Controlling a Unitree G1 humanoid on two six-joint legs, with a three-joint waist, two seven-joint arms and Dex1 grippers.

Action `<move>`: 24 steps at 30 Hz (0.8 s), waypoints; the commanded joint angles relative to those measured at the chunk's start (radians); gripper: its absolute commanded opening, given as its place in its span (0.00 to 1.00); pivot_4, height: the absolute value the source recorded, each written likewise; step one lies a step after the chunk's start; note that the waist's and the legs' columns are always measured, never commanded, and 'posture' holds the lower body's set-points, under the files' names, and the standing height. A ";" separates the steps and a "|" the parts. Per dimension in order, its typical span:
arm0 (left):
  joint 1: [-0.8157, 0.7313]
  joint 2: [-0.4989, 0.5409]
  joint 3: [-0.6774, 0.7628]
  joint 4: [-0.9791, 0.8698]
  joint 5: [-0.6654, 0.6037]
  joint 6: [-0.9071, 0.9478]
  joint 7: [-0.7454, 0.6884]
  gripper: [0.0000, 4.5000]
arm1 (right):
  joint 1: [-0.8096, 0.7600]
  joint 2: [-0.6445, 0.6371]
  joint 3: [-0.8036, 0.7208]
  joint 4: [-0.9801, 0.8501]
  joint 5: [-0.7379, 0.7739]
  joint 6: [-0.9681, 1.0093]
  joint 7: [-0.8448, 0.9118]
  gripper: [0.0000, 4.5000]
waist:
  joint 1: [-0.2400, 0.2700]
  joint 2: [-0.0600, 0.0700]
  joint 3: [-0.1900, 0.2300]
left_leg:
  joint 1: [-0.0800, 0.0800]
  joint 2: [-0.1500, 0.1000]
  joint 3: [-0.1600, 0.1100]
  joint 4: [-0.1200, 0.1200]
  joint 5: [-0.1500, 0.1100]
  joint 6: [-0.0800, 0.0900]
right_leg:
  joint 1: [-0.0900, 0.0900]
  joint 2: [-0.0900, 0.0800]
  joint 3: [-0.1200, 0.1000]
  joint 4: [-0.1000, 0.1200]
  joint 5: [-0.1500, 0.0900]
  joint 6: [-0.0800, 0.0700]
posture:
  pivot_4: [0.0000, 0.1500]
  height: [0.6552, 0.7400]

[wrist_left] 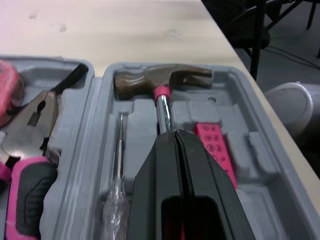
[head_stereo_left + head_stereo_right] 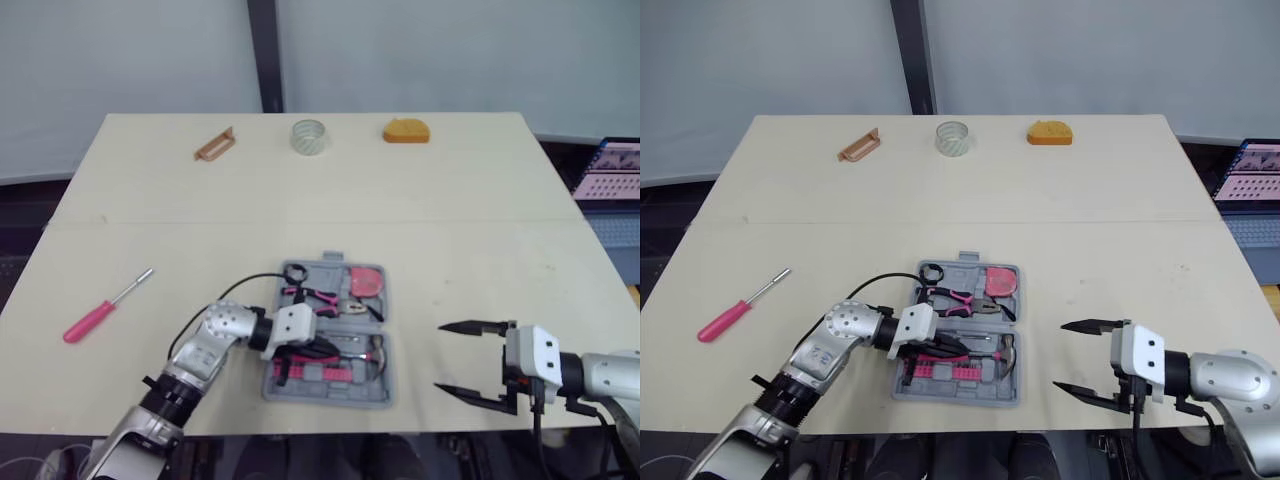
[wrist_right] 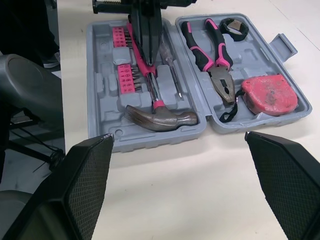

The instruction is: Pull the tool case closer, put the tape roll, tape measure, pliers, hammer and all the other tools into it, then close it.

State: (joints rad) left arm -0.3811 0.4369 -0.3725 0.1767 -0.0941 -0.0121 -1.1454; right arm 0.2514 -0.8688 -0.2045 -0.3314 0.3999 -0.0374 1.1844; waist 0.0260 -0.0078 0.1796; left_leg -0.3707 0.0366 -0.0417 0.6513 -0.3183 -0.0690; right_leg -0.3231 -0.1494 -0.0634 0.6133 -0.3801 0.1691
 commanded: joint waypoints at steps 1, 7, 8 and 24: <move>0.004 -0.003 0.004 0.001 0.005 -0.020 0.006 0.02 | 0.006 -0.002 -0.034 -0.029 0.017 -0.002 -0.007 1.00 | 0.000 0.000 0.000 | 0.000 0.000 0.000 0.000 0.000 0.000 | 0.000 0.000 0.000 0.000 0.000 0.000 | 1.00 1.00; 0.015 0.006 -0.017 0.020 0.056 -0.019 0.029 0.02 | 0.008 -0.001 -0.036 -0.027 0.017 -0.005 -0.008 1.00 | 0.000 0.000 0.000 | 0.000 0.000 0.000 0.000 0.000 0.000 | 0.000 0.000 0.000 0.000 0.000 0.000 | 1.00 1.00; 0.017 0.007 -0.020 0.021 0.064 -0.018 0.032 0.02 | 0.007 -0.002 -0.036 -0.026 0.017 -0.005 -0.008 1.00 | 0.000 0.000 0.000 | 0.000 0.000 0.000 0.000 0.000 0.000 | 0.000 0.000 0.000 0.000 0.000 0.000 | 1.00 1.00; 0.046 0.036 -0.092 0.056 0.175 -0.064 0.082 0.02 | 0.007 -0.009 -0.045 -0.020 0.018 -0.009 -0.001 1.00 | 0.002 0.005 -0.007 | 0.003 0.000 0.000 0.000 0.000 0.000 | 0.002 0.000 0.000 -0.001 0.000 0.000 | 1.00 1.00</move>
State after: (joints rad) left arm -0.3759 0.4522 -0.4130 0.1926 -0.0006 -0.1036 -1.0731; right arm 0.2553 -0.8691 -0.2064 -0.3316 0.3999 -0.0386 1.1836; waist 0.0281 -0.0027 0.1727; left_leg -0.3680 0.0366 -0.0417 0.6512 -0.3183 -0.0690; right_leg -0.3205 -0.1495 -0.0634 0.6128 -0.3801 0.1691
